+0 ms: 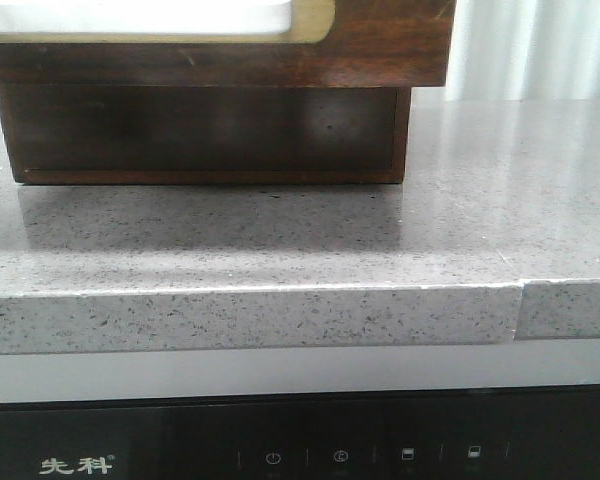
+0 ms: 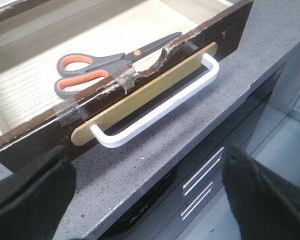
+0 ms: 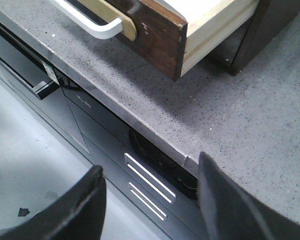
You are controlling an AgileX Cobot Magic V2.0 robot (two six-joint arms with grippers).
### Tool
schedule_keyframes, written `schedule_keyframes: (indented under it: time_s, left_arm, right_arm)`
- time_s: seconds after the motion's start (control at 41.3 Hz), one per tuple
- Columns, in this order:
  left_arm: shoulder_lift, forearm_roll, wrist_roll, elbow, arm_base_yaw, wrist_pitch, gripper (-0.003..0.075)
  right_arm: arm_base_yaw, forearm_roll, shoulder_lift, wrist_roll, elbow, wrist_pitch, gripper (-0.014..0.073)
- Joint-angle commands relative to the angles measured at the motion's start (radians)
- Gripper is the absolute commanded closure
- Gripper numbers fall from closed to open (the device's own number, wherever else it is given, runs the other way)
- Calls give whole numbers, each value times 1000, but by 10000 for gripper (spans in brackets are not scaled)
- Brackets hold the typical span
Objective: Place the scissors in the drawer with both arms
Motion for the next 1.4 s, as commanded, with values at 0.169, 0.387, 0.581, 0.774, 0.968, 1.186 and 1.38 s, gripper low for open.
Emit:
schedule_keyframes:
  time_s: [0.169, 0.387, 0.581, 0.774, 0.968, 1.186, 1.38]
  left_arm:
    - [11, -2, -7, -34, -6, -74, 134]
    - [11, -2, -7, -34, -6, -74, 140]
    - [11, -2, -7, -34, -6, -74, 269]
    - [11, -2, -7, -34, -6, -74, 485]
    - [11, -2, -7, -34, -6, -74, 666]
    - [11, -2, -7, -34, -6, -74, 741]
    - [11, -2, -7, -34, -6, -74, 741]
  right_arm:
    - [-7, -7, -8, 0, -17, -140, 159]
    - [-7, -8, -8, -1, -17, -166, 159]
    - [-7, -9, -8, -7, -17, -166, 162]
    - [-7, -9, -8, -8, -17, -166, 323]
    - [-7, -9, -8, -8, -17, -166, 555]
    - [-7, -9, -8, -8, -17, -166, 662]
    - [-7, -9, -8, -8, -17, -171, 661]
